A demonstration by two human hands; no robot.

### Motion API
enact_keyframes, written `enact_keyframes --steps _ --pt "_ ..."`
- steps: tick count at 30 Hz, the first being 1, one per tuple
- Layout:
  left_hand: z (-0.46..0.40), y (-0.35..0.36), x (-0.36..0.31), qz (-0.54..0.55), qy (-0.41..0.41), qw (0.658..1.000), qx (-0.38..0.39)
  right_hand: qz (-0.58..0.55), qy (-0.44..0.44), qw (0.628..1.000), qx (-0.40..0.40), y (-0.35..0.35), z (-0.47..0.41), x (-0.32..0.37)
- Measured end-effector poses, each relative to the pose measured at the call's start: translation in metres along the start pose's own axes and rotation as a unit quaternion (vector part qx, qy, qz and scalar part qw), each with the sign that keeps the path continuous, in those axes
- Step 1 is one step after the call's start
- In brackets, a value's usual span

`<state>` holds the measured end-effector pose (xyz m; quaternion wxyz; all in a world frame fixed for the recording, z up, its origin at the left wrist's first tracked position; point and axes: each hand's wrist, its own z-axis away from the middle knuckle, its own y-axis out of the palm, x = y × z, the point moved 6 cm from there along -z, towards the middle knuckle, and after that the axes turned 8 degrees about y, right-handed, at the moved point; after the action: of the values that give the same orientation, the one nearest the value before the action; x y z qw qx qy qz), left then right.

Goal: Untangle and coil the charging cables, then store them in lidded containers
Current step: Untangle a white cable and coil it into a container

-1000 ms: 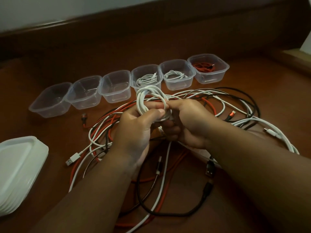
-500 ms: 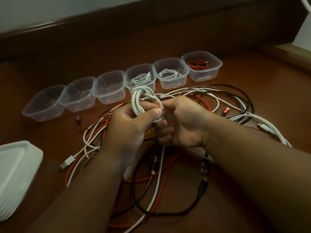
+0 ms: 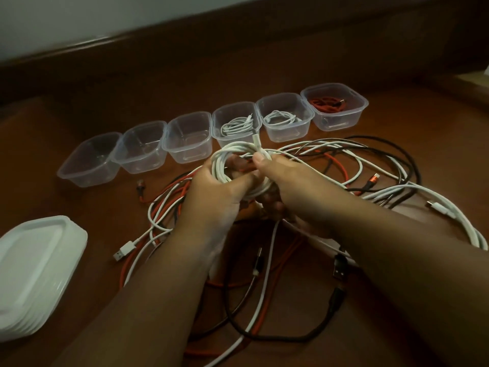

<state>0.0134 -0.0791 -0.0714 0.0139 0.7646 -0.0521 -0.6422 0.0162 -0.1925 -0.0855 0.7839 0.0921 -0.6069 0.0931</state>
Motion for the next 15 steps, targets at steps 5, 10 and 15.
enact_keyframes --steps 5,10,15 --pt "-0.002 -0.001 -0.005 -0.021 0.048 0.999 0.003 0.146 -0.067 0.985 -0.064 -0.008 -0.003 0.009" --pt "-0.005 -0.011 -0.013 -0.067 0.109 0.991 -0.038 0.26 -0.093 0.954 -0.115 -0.014 0.004 0.021" --pt "0.002 -0.01 -0.031 -0.301 0.268 0.915 -0.041 0.355 -0.106 0.924 -0.097 -0.012 0.005 0.023"
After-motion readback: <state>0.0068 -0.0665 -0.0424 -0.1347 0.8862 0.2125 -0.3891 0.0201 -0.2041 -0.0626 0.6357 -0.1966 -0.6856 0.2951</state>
